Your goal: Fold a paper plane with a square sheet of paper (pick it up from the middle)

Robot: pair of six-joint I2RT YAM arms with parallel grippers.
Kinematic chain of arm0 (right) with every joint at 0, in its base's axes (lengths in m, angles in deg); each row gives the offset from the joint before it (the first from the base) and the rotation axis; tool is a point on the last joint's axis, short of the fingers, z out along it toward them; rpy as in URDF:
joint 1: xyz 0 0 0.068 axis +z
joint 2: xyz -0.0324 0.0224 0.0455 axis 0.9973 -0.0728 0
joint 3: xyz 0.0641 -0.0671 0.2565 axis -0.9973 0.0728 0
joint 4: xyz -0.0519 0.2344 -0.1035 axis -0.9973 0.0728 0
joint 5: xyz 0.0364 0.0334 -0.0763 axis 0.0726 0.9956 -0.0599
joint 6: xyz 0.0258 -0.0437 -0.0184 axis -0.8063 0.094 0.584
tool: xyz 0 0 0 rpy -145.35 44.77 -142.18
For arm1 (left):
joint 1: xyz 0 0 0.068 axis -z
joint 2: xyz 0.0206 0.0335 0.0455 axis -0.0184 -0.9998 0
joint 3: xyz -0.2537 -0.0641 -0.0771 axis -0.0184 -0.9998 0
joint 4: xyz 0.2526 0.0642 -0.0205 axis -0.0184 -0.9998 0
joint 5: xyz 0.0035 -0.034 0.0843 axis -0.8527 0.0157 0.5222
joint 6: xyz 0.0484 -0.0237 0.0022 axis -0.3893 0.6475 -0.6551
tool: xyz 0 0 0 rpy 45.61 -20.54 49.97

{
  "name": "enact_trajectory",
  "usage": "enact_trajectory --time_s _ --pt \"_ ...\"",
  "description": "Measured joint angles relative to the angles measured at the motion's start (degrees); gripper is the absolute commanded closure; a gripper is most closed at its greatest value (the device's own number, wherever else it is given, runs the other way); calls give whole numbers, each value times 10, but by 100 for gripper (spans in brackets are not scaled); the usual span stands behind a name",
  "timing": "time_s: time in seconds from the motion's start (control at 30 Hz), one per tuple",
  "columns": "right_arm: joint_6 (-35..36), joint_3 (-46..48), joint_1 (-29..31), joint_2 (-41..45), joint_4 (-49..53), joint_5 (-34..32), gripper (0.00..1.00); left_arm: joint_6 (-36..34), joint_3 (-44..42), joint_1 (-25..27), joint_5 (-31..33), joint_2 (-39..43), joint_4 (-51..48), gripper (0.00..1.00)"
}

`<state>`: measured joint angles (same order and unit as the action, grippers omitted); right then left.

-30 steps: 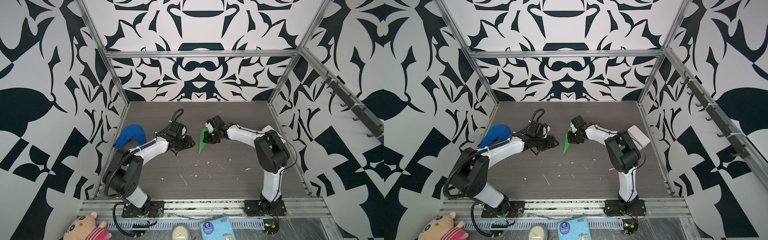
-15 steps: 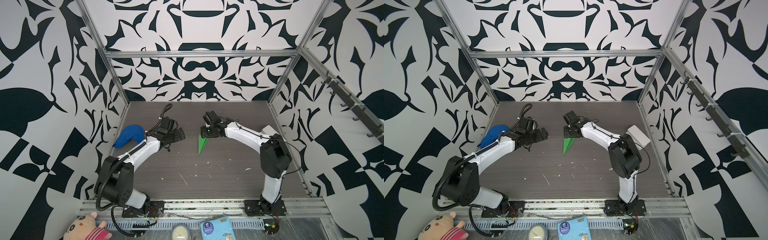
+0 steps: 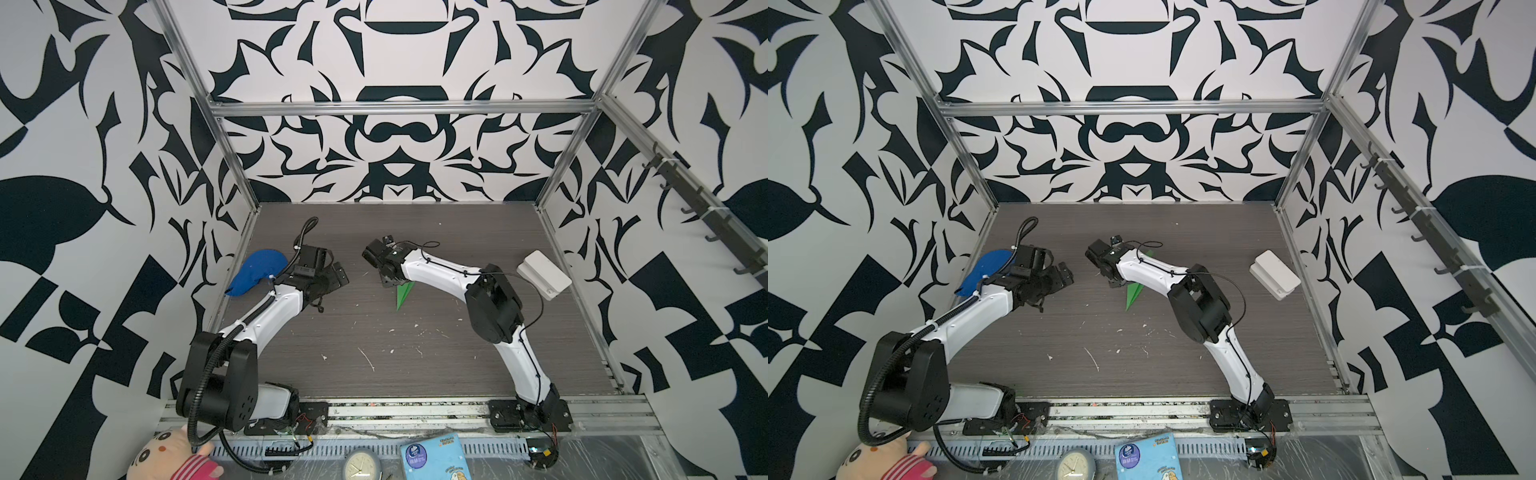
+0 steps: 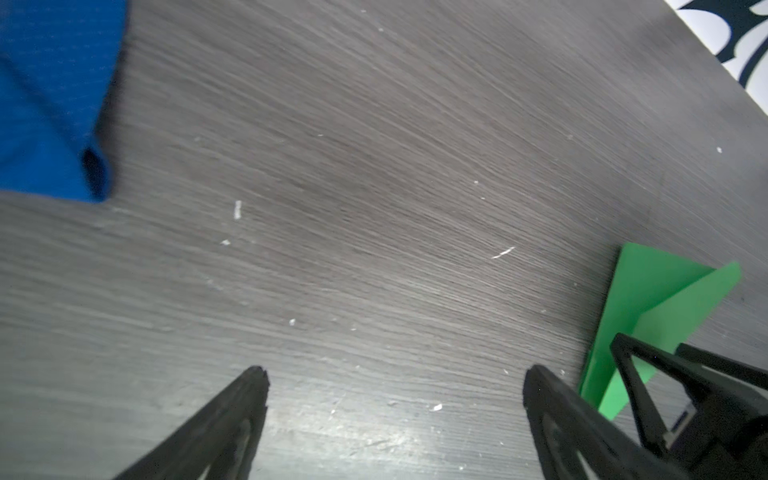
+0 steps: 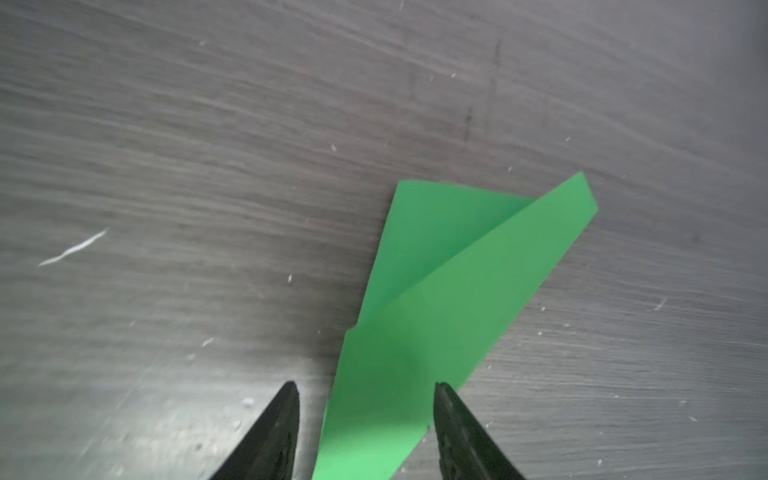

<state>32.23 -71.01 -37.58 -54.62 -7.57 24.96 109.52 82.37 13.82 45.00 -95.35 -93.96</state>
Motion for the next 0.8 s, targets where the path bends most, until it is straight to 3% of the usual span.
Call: enact_trajectory --time_s 0.33,0.8 --pt "-12 -112 15 -92 90 -105 50 0 -4 -14 0 2 -1 1" --pt "-26 -108 17 -87 115 -137 87 2 -4 -17 -7 0 0 1"
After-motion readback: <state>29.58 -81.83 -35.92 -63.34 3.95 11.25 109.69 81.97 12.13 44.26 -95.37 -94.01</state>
